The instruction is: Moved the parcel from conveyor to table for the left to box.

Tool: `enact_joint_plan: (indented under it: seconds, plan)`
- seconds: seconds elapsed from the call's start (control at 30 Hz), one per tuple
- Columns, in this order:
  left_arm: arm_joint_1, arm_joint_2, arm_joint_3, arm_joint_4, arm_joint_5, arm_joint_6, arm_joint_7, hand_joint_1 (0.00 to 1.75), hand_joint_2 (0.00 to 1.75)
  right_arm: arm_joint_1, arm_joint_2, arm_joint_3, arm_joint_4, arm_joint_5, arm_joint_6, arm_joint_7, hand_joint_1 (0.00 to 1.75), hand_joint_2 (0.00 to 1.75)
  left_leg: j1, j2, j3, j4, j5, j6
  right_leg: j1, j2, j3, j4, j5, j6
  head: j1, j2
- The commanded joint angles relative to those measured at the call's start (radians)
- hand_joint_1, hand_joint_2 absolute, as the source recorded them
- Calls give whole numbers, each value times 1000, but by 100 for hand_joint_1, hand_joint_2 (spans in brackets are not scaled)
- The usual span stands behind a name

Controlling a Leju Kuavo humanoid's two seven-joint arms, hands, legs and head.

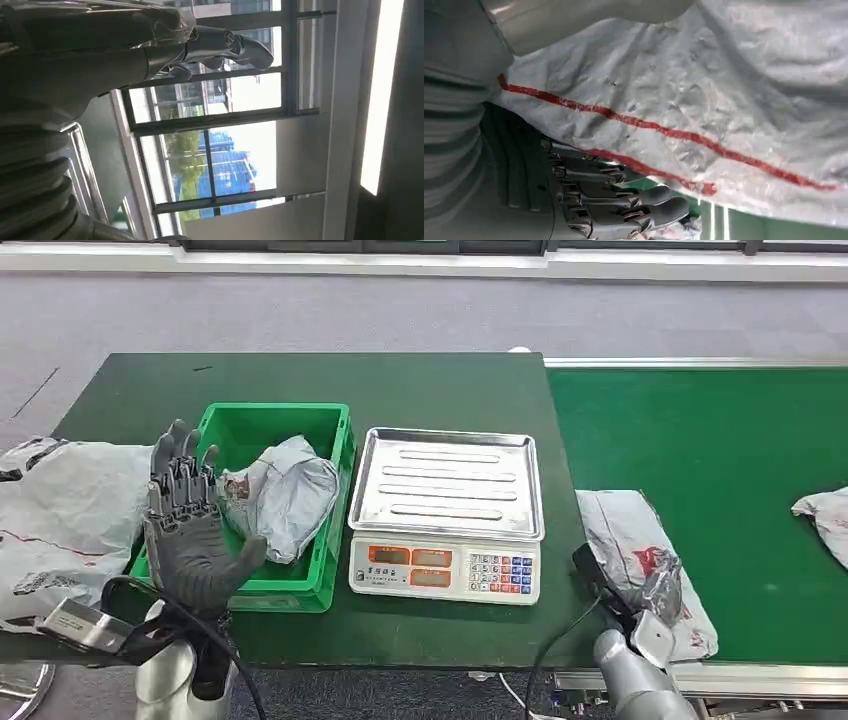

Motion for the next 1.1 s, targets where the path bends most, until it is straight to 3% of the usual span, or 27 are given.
enact_joint_plan:
  seconds: [0.03,0.2,0.23,0.73,0.8,0.87,0.9,0.93,1.0,1.1]
  plan:
    - [22,12,-35,21,-5,4,3,0,175,-45,-29,-37,112,-5,10,0,0,175,0,0,2,-1,0,1,0,-1,2,-1,0,-1,0,0]
    - [27,20,-48,12,-9,10,3,0,175,-42,-35,-44,130,7,135,36,5,175,0,0,4,-2,0,2,1,0,4,-3,0,-2,0,0]
    - [26,21,-51,12,-13,12,3,0,175,-41,-36,-45,132,6,144,35,175,175,0,0,3,-2,0,1,0,-1,3,-2,0,-1,0,0]
    - [24,26,-58,24,-4,19,3,0,175,-20,-44,-94,112,-14,144,56,175,175,0,-3,6,-2,1,2,1,-4,7,-4,0,-1,0,0]
    - [25,21,-55,24,-10,17,3,0,175,-14,-43,-106,97,-12,116,48,175,175,0,-4,6,-1,0,2,1,-5,7,-3,-1,-1,0,0]
    - [33,18,-53,12,-16,25,3,0,175,-9,-29,-111,53,-19,-1,0,175,175,0,-5,7,-3,1,3,1,-7,9,-6,0,-2,0,0]
    - [40,17,-54,5,-17,25,3,0,175,0,-14,-114,1,-29,-70,-30,175,175,0,-5,7,-1,0,2,1,-6,8,-4,-1,-1,0,0]
    - [43,16,-54,2,-17,25,3,0,175,45,28,-118,-171,-40,-70,-76,175,175,0,-4,7,-2,0,3,1,-6,8,-5,0,-1,0,0]
    - [43,17,-56,4,-20,24,3,0,175,67,53,-116,-271,-56,-70,-108,175,175,0,-3,5,0,0,2,0,-5,7,-3,-1,0,0,0]
    - [24,15,-52,23,-13,13,3,0,175,176,168,-118,-672,-120,-70,-283,175,175,-1,-5,3,0,-1,2,0,-6,6,-2,-1,-1,0,0]
